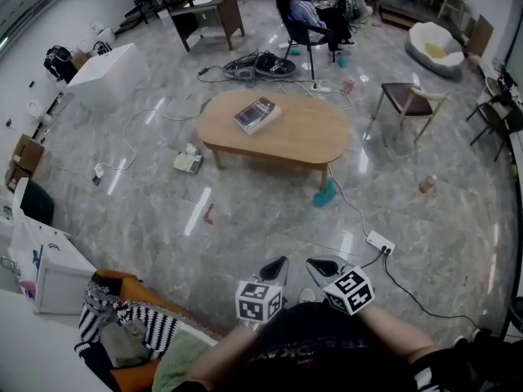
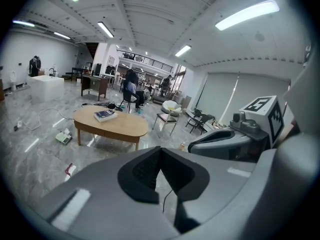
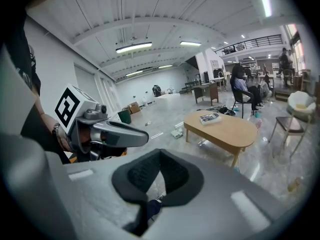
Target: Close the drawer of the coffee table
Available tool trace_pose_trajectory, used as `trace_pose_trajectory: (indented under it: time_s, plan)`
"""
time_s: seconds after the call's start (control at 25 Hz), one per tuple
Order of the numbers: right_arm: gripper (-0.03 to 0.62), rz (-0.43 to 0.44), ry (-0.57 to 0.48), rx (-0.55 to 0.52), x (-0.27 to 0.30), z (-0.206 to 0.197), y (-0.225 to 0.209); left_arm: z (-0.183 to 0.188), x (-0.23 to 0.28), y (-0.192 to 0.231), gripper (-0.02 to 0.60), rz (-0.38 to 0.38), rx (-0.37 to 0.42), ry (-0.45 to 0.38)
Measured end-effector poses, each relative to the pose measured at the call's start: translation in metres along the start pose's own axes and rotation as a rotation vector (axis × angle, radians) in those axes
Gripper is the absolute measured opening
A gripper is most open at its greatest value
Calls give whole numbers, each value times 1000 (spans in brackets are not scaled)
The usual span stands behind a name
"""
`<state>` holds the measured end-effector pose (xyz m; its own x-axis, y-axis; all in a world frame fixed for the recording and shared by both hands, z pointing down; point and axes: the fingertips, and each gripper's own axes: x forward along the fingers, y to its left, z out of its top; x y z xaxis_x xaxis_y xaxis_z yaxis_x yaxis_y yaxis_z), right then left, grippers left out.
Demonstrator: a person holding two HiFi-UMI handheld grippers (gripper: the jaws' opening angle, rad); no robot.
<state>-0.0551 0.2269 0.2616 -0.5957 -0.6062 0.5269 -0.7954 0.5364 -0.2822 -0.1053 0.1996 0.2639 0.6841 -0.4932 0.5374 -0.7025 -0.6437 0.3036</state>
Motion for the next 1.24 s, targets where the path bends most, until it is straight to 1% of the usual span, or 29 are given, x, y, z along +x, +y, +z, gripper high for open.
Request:
trace_pose_trajectory:
  time_s: [0.68,1.24]
  plan:
    - [0,-25,-5,25,-4,-1,-19,8,19,-7,5,-26,29,21]
    - [0,-21,1,14,-5,-2,-17,8,17,-9,5,-24,28,20]
